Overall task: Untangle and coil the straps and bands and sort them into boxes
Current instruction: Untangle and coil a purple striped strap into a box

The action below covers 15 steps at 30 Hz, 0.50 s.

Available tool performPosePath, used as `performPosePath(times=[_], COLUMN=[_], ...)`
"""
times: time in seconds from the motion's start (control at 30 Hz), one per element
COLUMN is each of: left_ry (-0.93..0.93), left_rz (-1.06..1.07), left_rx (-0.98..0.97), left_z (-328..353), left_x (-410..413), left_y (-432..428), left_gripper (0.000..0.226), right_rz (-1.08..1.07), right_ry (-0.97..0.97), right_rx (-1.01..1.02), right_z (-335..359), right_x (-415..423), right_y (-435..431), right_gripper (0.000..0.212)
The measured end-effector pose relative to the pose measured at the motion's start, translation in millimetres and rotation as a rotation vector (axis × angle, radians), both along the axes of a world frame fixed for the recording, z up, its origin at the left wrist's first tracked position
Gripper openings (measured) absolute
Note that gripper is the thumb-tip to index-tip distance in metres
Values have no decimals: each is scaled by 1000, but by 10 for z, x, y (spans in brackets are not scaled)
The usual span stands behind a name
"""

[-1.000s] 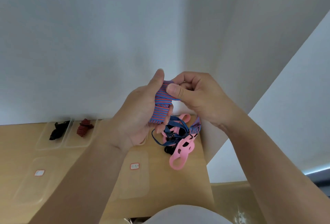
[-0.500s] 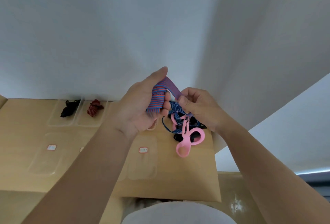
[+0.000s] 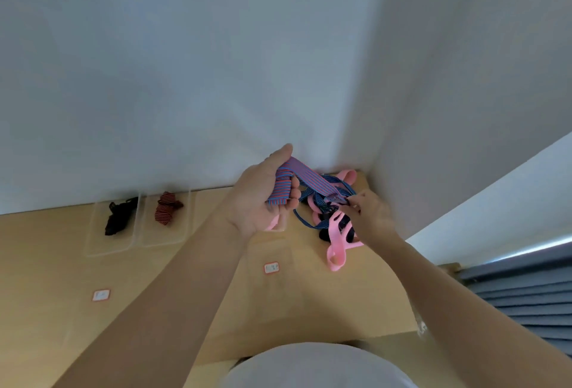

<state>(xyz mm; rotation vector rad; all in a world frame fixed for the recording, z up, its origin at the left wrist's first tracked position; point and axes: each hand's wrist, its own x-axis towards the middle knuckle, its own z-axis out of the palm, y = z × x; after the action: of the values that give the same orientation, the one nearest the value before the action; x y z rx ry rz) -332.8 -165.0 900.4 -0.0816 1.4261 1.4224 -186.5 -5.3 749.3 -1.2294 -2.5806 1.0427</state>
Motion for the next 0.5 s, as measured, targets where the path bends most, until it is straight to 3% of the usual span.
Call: performPosePath(times=[0.17,0.37,0.5], left_ry=[10,10,13], left_rz=[57,-62,-90], left_rx=[47,75,96], left_z=[-23,-55,-79], left_x=[-141,-233,-259], left_y=[-9,0,-24], left_gripper=[31,34,33], right_rz=[-128,-185,-264], right_ry=[77,76,126], right_rx=[-74,-16,-114], right_z=[4,-23,8], right_x=[28,40,110], right_y=[-120,-248,-268], right_gripper=[16,12,16])
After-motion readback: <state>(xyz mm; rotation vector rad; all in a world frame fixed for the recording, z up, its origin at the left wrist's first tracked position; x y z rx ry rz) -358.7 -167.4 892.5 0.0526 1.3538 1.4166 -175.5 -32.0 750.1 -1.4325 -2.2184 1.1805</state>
